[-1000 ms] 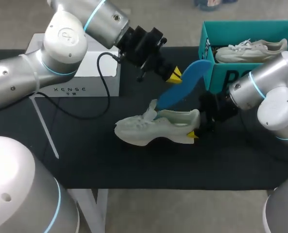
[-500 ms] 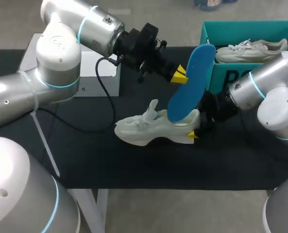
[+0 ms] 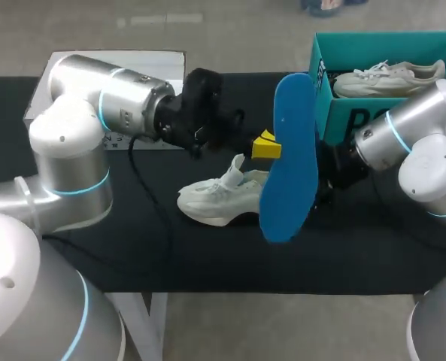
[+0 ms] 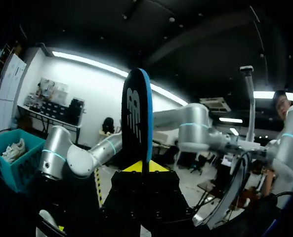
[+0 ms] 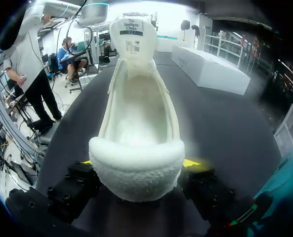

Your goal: Take the shoe out of the shoebox, open the shoe tongue, remove and reinsert the insole, then place the shoe into the shoebox

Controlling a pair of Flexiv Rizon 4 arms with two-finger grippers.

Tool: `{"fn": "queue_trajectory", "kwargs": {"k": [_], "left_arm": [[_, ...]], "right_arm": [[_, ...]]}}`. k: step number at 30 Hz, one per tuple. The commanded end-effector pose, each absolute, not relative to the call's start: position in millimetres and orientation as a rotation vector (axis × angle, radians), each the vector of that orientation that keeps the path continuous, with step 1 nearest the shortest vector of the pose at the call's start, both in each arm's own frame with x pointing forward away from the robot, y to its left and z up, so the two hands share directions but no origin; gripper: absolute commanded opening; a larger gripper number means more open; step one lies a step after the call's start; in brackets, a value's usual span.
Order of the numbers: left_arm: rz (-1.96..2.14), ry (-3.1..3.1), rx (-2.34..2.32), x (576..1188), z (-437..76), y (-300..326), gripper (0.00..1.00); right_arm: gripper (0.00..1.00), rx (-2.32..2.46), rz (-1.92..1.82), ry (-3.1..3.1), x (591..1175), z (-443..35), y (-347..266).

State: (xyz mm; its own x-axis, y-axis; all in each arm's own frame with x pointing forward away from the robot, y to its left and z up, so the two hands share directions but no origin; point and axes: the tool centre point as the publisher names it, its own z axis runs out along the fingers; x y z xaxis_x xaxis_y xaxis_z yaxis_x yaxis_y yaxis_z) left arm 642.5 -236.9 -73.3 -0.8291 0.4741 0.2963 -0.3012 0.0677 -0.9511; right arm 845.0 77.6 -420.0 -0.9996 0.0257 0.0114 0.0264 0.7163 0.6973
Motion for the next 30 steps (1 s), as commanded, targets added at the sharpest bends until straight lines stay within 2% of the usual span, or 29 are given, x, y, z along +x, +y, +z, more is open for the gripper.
{"fn": "queue_trajectory", "kwargs": {"k": [1,17,30], "left_arm": [[1.763,-1.639,-0.032,614,-64,-221,0.0],[1.711,-1.618,-0.074,555,-26,-195,0.0],[1.718,-1.617,-0.03,554,-22,-183,0.0]], "right_arm": [[0.0,-0.046,-1.178,-2.912,845,-422,78],[0.0,-0.046,-1.178,-2.912,845,-422,78],[0.0,-0.046,-1.178,-2.912,845,-422,78]]}}
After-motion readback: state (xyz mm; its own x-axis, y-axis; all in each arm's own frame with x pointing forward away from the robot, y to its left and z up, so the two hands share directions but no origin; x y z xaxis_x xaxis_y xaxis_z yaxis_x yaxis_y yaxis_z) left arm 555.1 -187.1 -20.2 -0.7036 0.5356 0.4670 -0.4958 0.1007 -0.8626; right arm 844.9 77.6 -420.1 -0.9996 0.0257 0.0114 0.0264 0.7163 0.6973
